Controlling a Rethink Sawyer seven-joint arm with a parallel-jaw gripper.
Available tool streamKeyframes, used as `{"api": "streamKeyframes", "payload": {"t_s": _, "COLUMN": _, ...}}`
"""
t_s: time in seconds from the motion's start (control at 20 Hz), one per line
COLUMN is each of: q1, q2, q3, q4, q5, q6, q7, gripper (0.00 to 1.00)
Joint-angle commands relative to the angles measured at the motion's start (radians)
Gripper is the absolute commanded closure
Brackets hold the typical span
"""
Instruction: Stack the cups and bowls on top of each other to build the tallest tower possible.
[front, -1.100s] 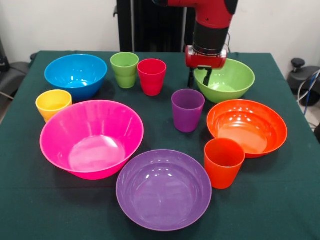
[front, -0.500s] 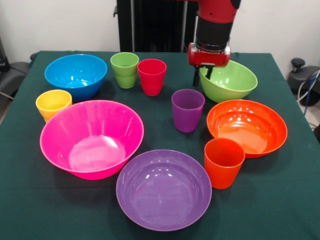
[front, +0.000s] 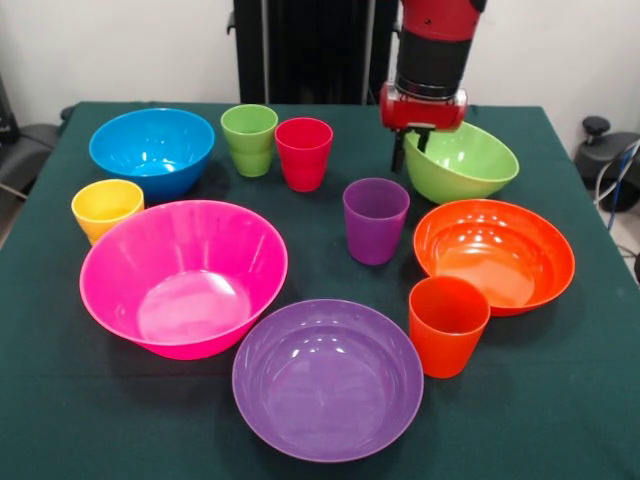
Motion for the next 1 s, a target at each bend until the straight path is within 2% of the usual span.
{"api": "streamKeyframes", "payload": {"t_s": 0.05, "q1": 0.015, "q2": -0.053, "q3": 0.042, "q4": 0.013, "q5": -0.006, "q6": 0.045, "q7": 0.100, "gripper": 1.00}}
{"api": "streamKeyframes", "payload": {"t_s": 0.25, "q1": 0.002, "q2": -0.204, "q3": 0.063, "q4": 0.082, "q5": 0.012, "q6": 0.134, "q7": 0.090, "gripper": 1.00}}
{"api": "streamKeyframes", "payload": {"t_s": 0.55, "q1": -0.033, "q2": -0.387, "q3": 0.107, "q4": 0.142, "q5": 0.045, "q6": 0.286, "q7": 0.047, "gripper": 1.00}}
{"api": "streamKeyframes", "payload": {"t_s": 1.0, "q1": -0.077, "q2": -0.592, "q3": 0.165, "q4": 0.172, "q5": 0.125, "q6": 0.546, "q7": -0.029, "gripper": 1.00}}
